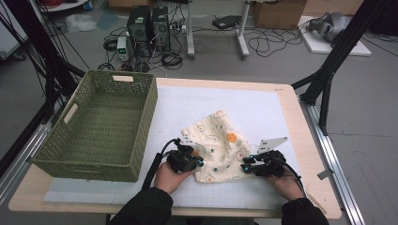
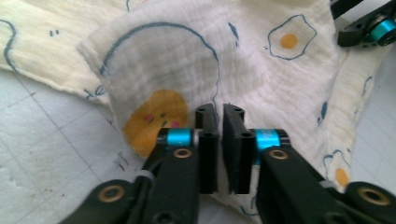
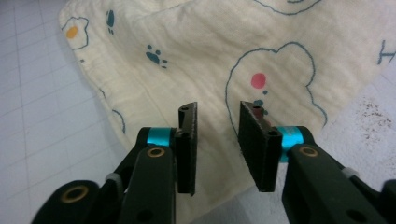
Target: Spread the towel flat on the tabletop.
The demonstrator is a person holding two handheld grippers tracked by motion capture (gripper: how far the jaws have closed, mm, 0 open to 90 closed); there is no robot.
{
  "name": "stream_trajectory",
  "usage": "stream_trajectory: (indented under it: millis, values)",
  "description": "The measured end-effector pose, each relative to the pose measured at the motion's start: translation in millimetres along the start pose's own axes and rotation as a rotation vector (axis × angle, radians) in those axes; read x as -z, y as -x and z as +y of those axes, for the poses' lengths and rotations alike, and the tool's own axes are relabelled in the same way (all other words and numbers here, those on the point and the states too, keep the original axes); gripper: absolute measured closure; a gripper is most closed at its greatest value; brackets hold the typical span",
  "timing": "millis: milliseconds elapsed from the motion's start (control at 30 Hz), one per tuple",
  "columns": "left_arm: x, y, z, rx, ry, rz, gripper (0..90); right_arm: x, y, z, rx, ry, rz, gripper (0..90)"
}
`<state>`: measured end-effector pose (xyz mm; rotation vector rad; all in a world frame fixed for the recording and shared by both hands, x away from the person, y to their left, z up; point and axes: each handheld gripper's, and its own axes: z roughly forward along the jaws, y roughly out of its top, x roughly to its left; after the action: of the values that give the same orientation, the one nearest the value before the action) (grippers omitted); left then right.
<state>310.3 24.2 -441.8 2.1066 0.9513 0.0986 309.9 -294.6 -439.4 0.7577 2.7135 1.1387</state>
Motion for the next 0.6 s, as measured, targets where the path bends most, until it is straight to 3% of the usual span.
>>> stream_trajectory:
  millis: [100,200,467,600]
  values:
    - [3.7,0.1,0.2,-0.007,0.007,0.013,89.1,-0.4,-2.1,1.0,0.021,-0.008,-0.007,79.5]
    - [14.8,-3.9,2.3,0.011,0.037,0.023,89.2,-1.4,-3.9,2.4,0.033,-0.010,0.006,86.8]
    - [43.7,-20.7,13.7,0.078,0.138,0.083,89.3,-5.2,-10.6,15.7,0.048,0.040,0.052,88.2]
    - [38.5,-23.2,18.6,0.105,0.156,0.058,89.1,-11.3,-15.0,23.3,0.066,0.049,0.063,88.4]
